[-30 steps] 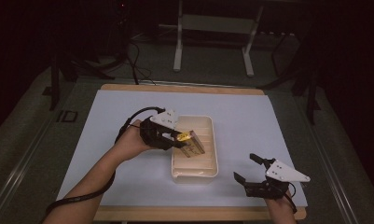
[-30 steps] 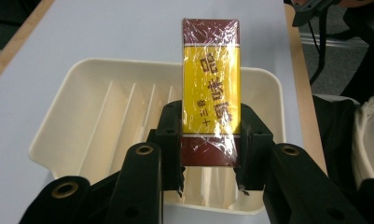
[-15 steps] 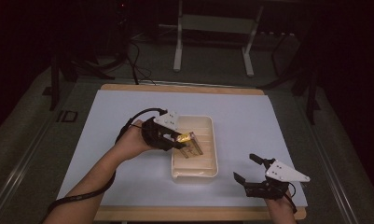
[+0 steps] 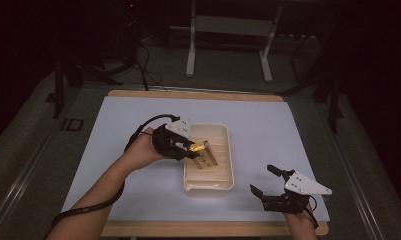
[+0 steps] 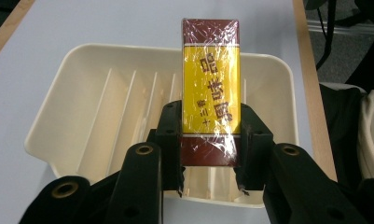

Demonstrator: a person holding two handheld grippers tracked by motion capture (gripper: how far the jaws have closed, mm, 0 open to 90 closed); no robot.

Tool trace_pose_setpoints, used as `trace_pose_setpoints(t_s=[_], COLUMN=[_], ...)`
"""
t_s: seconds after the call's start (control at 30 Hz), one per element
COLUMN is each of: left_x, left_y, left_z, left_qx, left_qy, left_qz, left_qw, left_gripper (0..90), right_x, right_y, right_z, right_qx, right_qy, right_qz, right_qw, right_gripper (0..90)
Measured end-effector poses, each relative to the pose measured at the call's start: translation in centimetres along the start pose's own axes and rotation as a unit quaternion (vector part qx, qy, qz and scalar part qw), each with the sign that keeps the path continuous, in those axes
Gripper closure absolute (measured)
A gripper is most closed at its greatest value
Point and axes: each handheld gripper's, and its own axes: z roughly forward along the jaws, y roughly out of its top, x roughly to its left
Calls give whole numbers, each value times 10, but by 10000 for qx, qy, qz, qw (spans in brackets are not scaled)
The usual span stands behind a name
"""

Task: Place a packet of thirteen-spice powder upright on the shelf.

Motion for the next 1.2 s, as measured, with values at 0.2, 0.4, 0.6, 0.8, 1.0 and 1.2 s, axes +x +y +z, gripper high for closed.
trace_pose_setpoints(t_s=[0.2,0.4,0.6,0.8,1.0,1.2], left_x=[-5,-5,-6,-2,-6,-12], left_y=[0,-2,-3,-5,-7,-6], left_z=[0,-1,-2,-4,-2,-2], left_qx=[22,13,22,30,-83,18], left_qy=[6,20,48,83,17,85], left_qz=[62,70,85,30,45,219], left_qw=[10000,10000,10000,10000,10000,9997], left_gripper=[679,679,679,679,679,679], right_x=[0,0,0,0,0,0], right_y=[0,0,0,0,0,0], right_z=[0,0,0,0,0,0], right_qx=[7,19,21,19,24,24], right_qy=[1,-1,0,5,6,6], right_qz=[-5,-9,-9,1,2,2], right_qw=[10000,10000,10000,10000,10000,10000], right_gripper=[138,138,138,138,138,138])
